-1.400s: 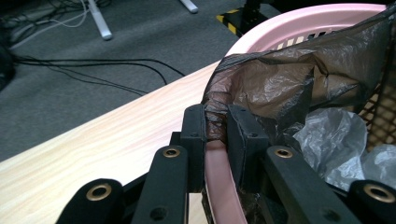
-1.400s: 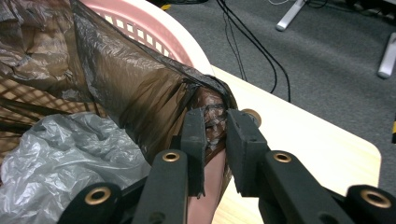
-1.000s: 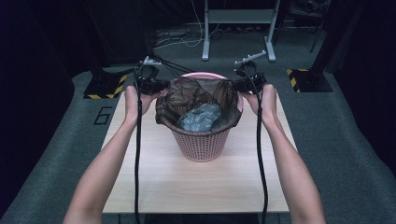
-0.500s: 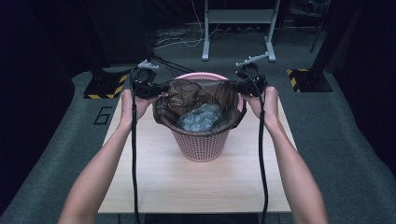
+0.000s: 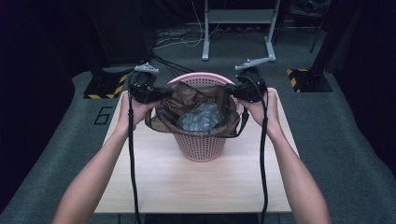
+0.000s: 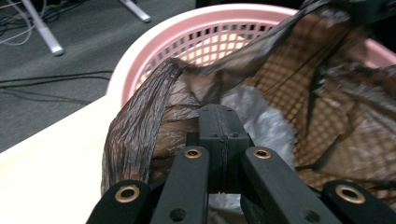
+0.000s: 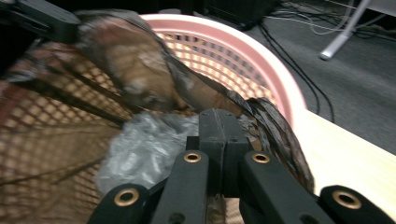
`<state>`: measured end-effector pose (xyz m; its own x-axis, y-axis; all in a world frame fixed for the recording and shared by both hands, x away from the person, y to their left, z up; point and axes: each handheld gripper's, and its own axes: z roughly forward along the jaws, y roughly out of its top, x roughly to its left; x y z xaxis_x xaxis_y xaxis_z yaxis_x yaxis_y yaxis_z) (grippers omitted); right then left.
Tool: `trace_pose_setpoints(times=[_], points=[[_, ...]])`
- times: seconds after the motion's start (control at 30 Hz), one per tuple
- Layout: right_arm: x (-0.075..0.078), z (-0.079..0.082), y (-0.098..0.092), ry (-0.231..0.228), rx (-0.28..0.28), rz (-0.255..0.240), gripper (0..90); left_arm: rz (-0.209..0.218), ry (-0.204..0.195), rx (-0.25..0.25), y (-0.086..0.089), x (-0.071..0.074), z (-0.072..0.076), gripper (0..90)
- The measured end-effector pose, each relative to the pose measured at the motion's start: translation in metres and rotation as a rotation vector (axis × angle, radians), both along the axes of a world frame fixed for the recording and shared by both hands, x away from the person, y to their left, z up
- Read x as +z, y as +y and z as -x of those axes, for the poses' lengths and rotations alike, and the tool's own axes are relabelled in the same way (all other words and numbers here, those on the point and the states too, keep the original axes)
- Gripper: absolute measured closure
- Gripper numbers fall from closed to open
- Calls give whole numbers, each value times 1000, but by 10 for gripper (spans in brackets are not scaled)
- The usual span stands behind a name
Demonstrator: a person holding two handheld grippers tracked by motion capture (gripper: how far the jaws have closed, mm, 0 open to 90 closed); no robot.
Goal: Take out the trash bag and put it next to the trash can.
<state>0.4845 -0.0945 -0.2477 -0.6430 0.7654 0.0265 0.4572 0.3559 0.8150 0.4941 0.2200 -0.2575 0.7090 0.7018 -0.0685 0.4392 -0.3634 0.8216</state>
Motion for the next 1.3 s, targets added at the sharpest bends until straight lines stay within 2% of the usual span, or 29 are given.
trace_pose_setpoints(times=[0.23,0.4,0.57,0.63,0.8,0.87,0.97,1.03,1.13,1.2,1.23,1.3], points=[[9,-4,34,7,83,-27,900,29,0,-56,-25,4,-2,900],[15,-12,57,20,128,-68,900,59,-2,-77,-41,2,-7,900],[14,-17,66,27,125,-62,900,136,37,-101,-45,-6,-11,900],[13,-19,66,34,118,-69,900,150,40,-104,-45,-8,-12,898],[11,-23,64,45,112,-105,900,152,42,-110,-48,-10,-12,736],[10,-23,64,48,111,-116,900,155,44,-91,-49,-10,-13,598],[11,-23,66,41,107,-126,900,161,34,-69,-50,-8,-12,448],[11,-22,68,37,106,-126,900,156,41,-58,-52,-8,-13,444],[13,-21,71,33,110,-150,900,126,44,-51,-57,-8,-15,451],[16,-18,73,29,125,-170,900,106,45,-38,-60,-8,-17,529],[17,-17,73,31,135,-183,900,93,44,-32,-61,-9,-18,587],[19,-13,75,22,143,-174,900,86,40,-27,-62,-9,-19,730]])
